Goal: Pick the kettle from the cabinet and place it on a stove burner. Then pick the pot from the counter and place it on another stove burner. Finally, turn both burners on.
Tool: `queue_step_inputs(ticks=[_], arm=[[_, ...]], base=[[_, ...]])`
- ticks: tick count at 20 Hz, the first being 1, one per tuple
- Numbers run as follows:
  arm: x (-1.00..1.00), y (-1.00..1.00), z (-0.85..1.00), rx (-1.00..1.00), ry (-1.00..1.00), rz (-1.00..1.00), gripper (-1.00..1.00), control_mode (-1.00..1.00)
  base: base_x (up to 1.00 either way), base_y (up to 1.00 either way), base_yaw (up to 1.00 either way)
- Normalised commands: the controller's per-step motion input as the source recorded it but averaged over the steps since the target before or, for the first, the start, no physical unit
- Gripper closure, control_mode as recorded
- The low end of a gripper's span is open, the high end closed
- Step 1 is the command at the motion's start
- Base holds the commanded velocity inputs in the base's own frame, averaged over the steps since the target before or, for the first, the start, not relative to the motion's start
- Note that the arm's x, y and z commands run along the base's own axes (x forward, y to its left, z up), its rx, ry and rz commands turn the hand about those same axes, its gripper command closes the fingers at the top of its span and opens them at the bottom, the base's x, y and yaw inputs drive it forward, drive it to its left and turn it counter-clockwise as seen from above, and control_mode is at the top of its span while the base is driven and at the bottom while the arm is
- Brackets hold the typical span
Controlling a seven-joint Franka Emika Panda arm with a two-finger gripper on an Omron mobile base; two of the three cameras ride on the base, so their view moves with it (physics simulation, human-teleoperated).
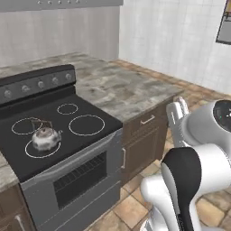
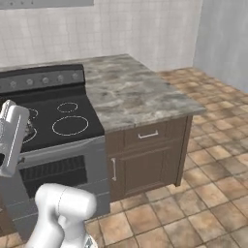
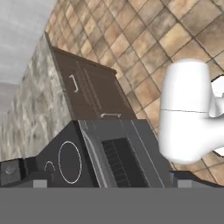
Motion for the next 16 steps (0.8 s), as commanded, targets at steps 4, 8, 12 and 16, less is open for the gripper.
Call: queue_step_inputs(ticks=[4, 8, 12, 16], arm=[[0.0, 0.0, 0.0, 0.0, 0.0, 0.0, -1.0, 1.0], [0.0, 0.0, 0.0, 0.0, 0.0, 0.0, -1.0, 1.0], [0.0, 0.0, 0.0, 0.0, 0.0, 0.0, -1.0, 1.0], [0.0, 0.0, 0.0, 0.0, 0.0, 0.0, -1.0, 1.0]], base=[[-0.07, 0.0, -0.63], [-0.09, 0.01, -0.66], [-0.07, 0.0, -0.66], [-0.08, 0.01, -0.67]])
